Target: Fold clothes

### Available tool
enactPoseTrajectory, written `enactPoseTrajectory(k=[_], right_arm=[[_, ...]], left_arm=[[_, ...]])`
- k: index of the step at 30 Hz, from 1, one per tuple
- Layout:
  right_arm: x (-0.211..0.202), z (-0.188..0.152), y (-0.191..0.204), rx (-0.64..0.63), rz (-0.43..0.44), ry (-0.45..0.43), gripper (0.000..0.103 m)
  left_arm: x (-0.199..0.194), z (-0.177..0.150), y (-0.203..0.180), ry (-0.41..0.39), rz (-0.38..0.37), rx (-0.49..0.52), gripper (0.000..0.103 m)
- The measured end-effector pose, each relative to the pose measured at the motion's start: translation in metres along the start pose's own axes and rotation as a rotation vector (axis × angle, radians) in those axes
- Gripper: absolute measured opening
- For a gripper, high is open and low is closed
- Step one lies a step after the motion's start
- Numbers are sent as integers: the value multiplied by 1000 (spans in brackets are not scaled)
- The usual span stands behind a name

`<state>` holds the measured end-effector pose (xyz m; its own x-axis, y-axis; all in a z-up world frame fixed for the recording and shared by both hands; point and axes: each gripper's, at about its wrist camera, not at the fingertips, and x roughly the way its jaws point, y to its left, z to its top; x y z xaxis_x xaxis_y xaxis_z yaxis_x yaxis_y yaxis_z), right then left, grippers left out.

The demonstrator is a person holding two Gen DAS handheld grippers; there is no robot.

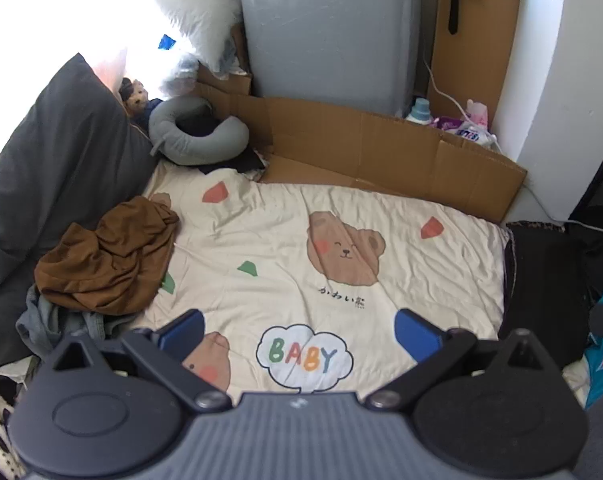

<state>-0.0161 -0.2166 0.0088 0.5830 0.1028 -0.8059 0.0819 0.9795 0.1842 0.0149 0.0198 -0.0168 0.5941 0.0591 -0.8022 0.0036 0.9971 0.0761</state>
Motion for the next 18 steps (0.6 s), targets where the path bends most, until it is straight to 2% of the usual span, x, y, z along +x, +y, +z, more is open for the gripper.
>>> enactPoseTrajectory(k=[10, 12, 18], right_arm=[[1, 7, 0, -5, -19, -16, 102], [0, 8, 2, -16, -27, -28, 102], [-3, 12, 6, -16, -37, -58, 102]], left_arm=[[17, 5, 11, 36, -42, -12, 102], [19, 5, 13, 34, -69, -7, 102], [17, 9, 20, -5, -45, 38, 102]])
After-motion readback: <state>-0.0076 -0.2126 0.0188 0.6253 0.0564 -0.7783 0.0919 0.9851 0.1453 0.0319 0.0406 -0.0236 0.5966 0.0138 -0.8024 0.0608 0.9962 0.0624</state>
